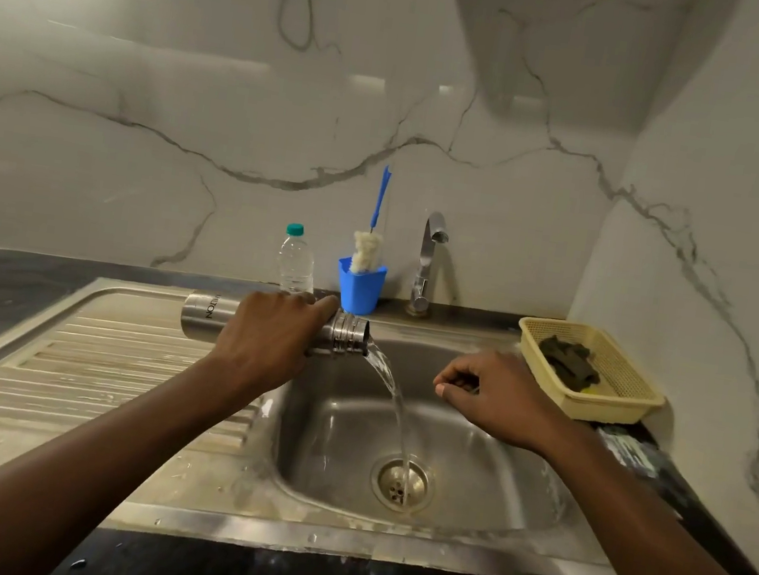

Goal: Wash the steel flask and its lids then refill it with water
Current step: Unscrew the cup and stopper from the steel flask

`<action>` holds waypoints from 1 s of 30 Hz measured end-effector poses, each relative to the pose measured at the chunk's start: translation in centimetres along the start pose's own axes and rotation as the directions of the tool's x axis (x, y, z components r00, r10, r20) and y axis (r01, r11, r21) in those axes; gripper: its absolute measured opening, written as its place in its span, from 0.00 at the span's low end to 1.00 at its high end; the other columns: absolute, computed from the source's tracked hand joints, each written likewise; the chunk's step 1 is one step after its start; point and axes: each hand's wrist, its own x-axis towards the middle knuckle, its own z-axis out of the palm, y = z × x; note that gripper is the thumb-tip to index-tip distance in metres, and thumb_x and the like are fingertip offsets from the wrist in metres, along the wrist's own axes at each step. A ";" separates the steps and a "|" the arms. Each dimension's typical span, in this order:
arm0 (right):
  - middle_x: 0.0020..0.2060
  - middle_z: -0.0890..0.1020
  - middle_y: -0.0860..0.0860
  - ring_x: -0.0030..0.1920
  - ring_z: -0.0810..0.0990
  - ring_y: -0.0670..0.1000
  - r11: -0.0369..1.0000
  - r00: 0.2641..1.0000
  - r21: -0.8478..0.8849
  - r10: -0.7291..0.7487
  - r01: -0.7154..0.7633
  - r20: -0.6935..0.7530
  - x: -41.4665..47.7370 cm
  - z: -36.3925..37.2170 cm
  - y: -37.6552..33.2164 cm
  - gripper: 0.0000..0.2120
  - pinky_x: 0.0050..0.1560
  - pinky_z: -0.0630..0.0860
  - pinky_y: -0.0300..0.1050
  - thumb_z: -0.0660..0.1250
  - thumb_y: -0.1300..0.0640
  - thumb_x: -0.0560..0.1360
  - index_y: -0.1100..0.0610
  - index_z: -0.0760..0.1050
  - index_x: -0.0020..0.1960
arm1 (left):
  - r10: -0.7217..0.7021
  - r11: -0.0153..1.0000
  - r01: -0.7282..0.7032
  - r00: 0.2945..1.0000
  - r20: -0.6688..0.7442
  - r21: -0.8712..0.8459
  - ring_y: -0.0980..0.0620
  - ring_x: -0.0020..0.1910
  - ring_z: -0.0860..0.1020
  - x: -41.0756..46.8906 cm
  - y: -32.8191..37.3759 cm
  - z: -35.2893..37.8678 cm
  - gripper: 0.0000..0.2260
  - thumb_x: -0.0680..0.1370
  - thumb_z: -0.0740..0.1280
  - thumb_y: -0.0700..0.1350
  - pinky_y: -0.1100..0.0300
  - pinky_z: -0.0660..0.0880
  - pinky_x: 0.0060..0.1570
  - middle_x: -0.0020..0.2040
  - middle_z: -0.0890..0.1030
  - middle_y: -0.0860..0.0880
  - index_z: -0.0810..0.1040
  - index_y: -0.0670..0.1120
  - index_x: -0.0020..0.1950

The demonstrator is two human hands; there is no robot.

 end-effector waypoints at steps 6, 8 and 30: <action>0.42 0.86 0.41 0.45 0.83 0.40 1.000 1.000 0.012 -0.010 0.009 0.027 0.0 0.8 0.2 0.05 0.52 0.84 0.47 0.73 0.49 0.78 0.47 0.86 0.51 | 0.002 0.998 -0.003 1.000 0.014 0.065 0.49 0.49 0.83 0.0 0.1 0.2 0.23 0.76 0.73 0.46 0.56 0.68 0.40 0.52 0.83 0.51 0.71 0.53 0.68; 0.42 0.86 0.40 0.44 0.83 0.40 1.000 1.000 0.010 -0.015 0.015 0.024 0.0 0.9 0.2 0.05 0.52 0.83 0.47 0.73 0.49 0.78 0.47 0.86 0.51 | 0.006 0.997 -0.007 1.000 0.012 0.081 0.48 0.49 0.82 0.1 0.1 0.2 0.22 0.76 0.72 0.44 0.56 0.67 0.40 0.52 0.82 0.51 0.72 0.53 0.68; 0.44 0.86 0.41 0.46 0.83 0.40 1.000 0.999 0.019 -0.016 0.015 0.040 0.2 0.4 0.1 0.06 0.52 0.83 0.45 0.72 0.49 0.79 0.47 0.86 0.53 | 0.056 0.994 -0.055 0.998 -0.010 0.091 0.46 0.48 0.80 1.1 -0.4 1.2 0.22 0.74 0.74 0.43 0.53 0.76 0.48 0.51 0.81 0.50 0.73 0.53 0.67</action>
